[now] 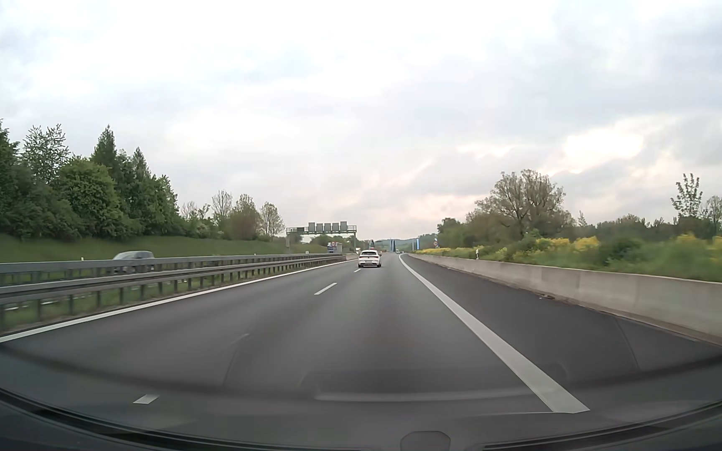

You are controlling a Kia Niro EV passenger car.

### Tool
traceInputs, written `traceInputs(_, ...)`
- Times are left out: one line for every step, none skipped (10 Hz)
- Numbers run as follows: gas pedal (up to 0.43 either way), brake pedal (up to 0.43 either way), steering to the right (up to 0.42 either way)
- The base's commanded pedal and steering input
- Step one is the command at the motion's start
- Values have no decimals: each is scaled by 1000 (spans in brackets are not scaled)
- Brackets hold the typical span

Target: Follow the waypoints while adhering to traffic rules and regulations

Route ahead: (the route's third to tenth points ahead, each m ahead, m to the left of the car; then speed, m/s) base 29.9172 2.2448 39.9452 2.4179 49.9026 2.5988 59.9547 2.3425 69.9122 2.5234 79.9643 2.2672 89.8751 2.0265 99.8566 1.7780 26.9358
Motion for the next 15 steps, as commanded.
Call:
traceInputs(150, 0, 0)
traceInputs(150, 0, 0)
traceInputs(150, 0, 0)
traceInputs(150, 0, 0)
traceInputs(157, 0, 0)
traceInputs(169, 0, 0)
traceInputs(177, 0, 0)
traceInputs(177, 0, 0)
traceInputs(189, 0, 0)
traceInputs(189, 0, -1)
traceInputs(189, 0, 0)
traceInputs(189, 0, 0)
traceInputs(189, 0, 0)
traceInputs(189, 0, 0)
traceInputs(189, 0, 0)
